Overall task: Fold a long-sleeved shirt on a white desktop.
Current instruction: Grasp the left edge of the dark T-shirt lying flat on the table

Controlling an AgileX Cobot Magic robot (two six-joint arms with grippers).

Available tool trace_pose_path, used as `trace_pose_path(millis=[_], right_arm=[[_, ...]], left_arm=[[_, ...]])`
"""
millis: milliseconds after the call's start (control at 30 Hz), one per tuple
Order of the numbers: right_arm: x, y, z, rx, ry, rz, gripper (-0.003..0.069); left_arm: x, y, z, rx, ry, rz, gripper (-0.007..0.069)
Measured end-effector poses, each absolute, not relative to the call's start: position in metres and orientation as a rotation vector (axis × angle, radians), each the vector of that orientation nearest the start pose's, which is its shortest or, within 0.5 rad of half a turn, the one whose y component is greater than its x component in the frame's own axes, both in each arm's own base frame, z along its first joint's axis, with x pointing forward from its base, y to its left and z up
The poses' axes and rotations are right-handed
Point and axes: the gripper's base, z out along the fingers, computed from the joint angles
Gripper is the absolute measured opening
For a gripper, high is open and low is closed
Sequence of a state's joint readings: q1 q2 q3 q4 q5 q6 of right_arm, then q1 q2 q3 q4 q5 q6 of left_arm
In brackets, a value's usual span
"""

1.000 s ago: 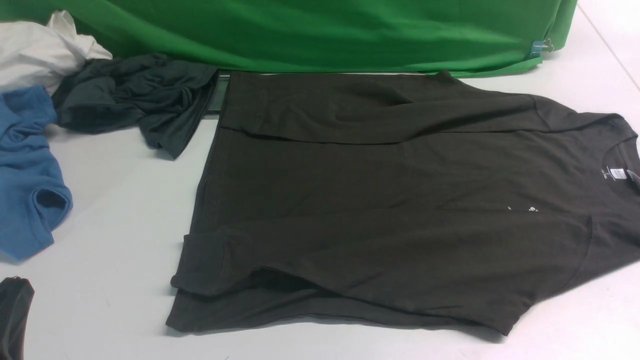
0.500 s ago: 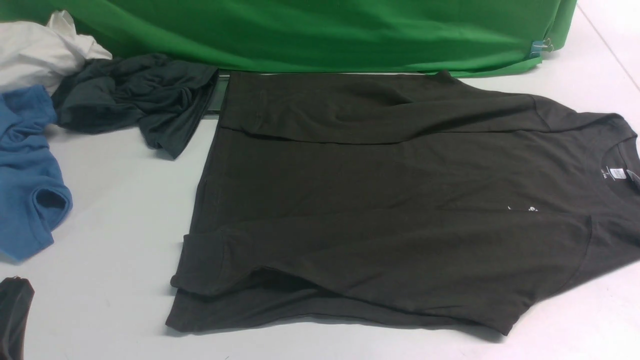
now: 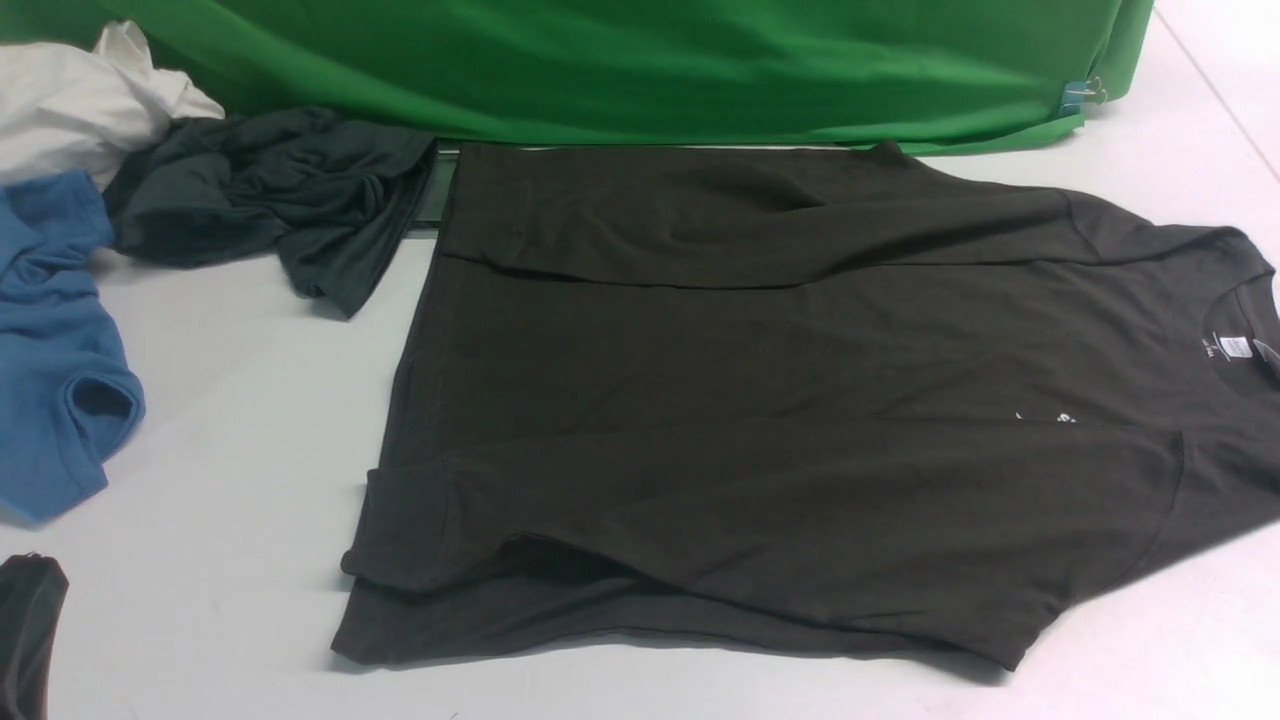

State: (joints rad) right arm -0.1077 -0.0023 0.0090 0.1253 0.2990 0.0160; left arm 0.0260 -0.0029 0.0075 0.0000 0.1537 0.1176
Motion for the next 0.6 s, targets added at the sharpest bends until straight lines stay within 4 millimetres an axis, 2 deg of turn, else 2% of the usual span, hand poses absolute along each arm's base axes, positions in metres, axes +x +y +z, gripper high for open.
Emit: trace_pose_path(millis=[433, 600], right_arm=[[0.055, -0.0029, 0.186, 0.19, 1.749, 0.051, 0.0241], [0.0559, -0.0037, 0.1919, 0.189, 1.682, 0.045, 0.0241]], left_arm=[[0.0564, 0.0017, 0.1976, 0.089, 1.633, 0.128, 0.0021], [0.0565, 0.0016, 0.2049, 0.089, 1.552, 0.134, 0.0021]])
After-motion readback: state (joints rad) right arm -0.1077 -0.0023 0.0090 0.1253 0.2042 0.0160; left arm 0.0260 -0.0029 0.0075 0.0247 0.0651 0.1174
